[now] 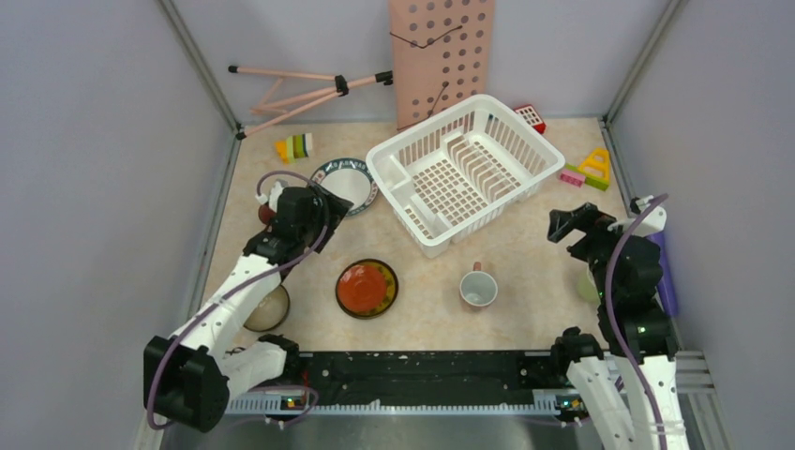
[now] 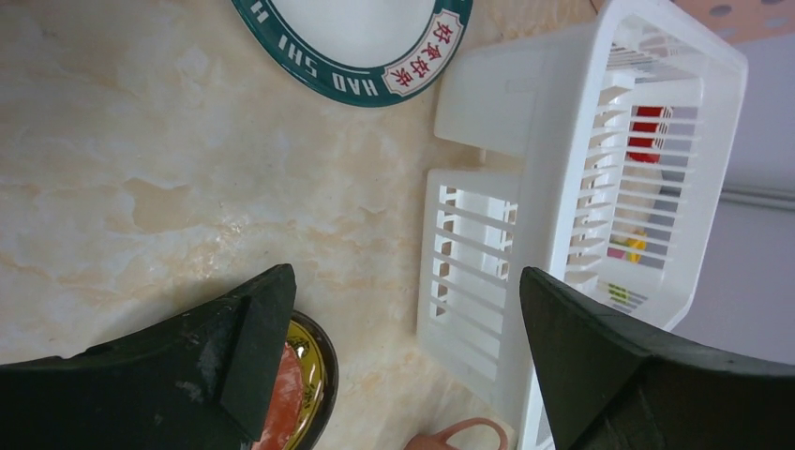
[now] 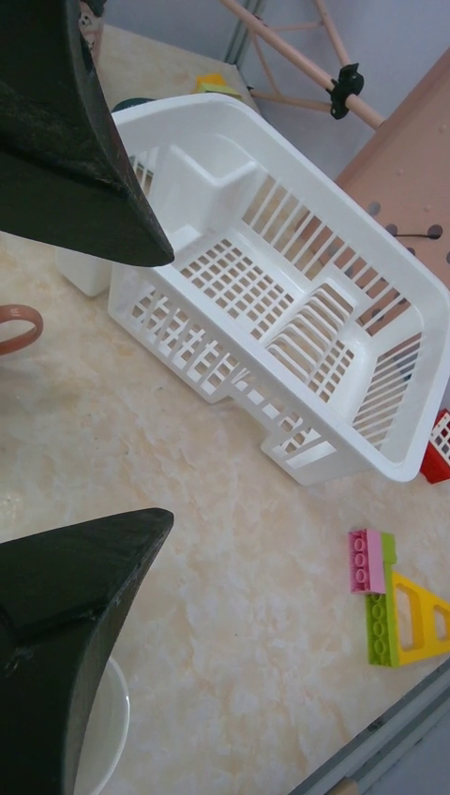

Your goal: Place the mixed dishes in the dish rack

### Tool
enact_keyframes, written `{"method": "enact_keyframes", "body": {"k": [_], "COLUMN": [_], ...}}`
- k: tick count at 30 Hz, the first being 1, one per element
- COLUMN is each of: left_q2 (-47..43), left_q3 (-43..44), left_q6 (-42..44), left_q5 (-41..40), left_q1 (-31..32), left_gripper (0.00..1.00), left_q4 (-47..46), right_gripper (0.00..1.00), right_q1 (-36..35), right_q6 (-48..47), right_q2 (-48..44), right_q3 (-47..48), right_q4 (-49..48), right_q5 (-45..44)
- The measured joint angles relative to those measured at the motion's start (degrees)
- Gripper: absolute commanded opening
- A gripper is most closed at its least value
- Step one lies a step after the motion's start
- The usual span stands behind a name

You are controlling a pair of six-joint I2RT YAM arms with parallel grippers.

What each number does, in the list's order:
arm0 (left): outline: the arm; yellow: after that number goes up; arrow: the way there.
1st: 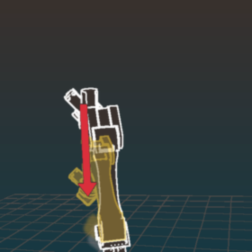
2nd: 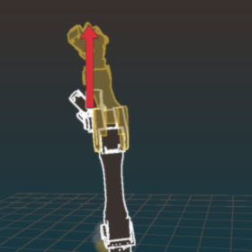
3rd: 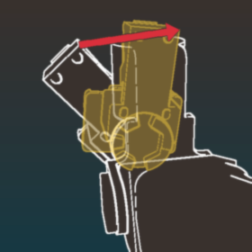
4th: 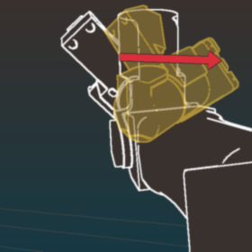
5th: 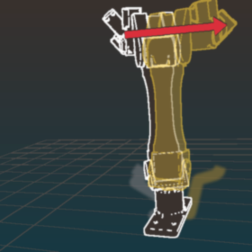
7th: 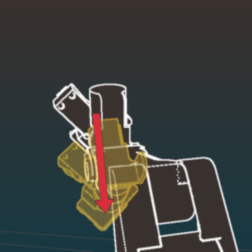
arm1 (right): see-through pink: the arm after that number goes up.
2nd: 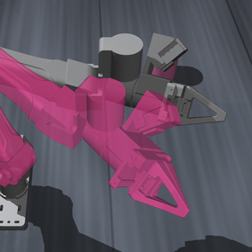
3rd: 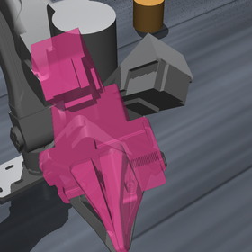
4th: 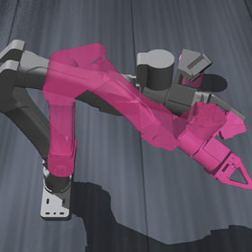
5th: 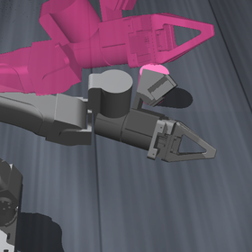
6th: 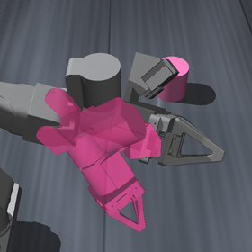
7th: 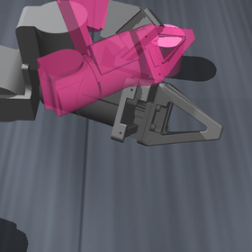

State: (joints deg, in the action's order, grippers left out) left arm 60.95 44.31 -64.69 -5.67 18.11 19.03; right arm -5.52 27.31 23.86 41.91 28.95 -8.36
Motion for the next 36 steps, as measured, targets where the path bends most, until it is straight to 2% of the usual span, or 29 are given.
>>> {"method": "enact_keyframes", "body": {"k": [10, 17, 20, 25, 32, 36], "left_q2": [7.45, 16.39, 19.98, 26.77, 33.42, 36.09], "left_q3": [-1.36, -1.38, -1.4, -1.05, 3.61, 5.46], "left_q6": [-12.02, -19.08, -21.09, -23.34, -24.33, -24.5], "left_q5": [-8.9, -13.46, -15.04, -17.09, -19.15, -20.35], "left_q1": [0.46, 0.85, 0.87, 1.01, 1.09, 1.07], "left_gripper": [0.91, 0.82, 0.81, 0.71, 0.69, 0.57], "left_q4": [-0.63, -2.01, -5.16, -9.35, -13.57, -15.41], "right_gripper": [0.99, 0.99, 0.99, 0.98, 0.98, 0.98], "right_q1": [0.0, 0.0, 0.0, 0.0, 0.0, 0.0], "right_q6": [0.35, 1.09, 1.64, 2.1, 2.34, 2.34], "right_q2": [-0.17, -0.17, -0.04, 0.07, 0.7, 0.74], "right_q3": [-0.7, -0.7, -0.7, -0.7, -0.7, -0.7], "right_q4": [-0.02, -0.2, -0.24, -0.52, -0.68, -0.76], "right_q5": [0.5, 1.11, 1.77, 2.21, 2.34, 2.47]}}
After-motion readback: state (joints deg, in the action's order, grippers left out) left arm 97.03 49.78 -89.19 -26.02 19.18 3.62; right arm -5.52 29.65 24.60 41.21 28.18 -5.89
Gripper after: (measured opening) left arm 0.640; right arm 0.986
